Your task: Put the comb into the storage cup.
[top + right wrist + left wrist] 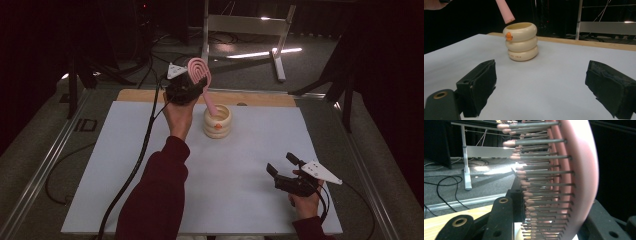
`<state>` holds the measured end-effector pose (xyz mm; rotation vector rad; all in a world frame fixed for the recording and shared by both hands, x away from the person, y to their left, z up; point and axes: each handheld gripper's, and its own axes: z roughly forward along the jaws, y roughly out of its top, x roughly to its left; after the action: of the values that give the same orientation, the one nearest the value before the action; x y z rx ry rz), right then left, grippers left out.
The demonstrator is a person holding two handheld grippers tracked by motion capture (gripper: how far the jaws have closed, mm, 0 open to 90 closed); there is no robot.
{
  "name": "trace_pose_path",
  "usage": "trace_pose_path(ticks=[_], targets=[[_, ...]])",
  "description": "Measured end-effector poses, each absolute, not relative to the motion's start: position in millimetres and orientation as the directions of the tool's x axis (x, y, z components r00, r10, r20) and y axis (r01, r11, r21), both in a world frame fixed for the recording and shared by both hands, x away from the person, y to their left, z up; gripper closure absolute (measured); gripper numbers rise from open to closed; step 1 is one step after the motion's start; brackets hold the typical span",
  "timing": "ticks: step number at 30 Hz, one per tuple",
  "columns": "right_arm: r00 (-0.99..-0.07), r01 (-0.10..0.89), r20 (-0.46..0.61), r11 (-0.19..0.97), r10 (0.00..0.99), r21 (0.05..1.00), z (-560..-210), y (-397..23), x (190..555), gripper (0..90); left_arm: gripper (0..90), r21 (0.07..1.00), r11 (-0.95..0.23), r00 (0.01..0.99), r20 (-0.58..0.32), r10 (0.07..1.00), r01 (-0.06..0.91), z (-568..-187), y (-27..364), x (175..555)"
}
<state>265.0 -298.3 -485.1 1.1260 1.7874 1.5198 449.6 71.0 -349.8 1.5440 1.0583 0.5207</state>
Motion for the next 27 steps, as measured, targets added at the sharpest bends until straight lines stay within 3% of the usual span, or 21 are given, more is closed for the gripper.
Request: trace_pose_path(ticks=[27], targets=[[-0.514, 0.251, 0.119, 0.016, 0.849, 0.968, -485.2, -297.2, 265.1, 9.8, 64.1, 0.938, 0.039, 0.498, -0.218, 0.840, 0.345, -360.2, 62.2, 454.0]])
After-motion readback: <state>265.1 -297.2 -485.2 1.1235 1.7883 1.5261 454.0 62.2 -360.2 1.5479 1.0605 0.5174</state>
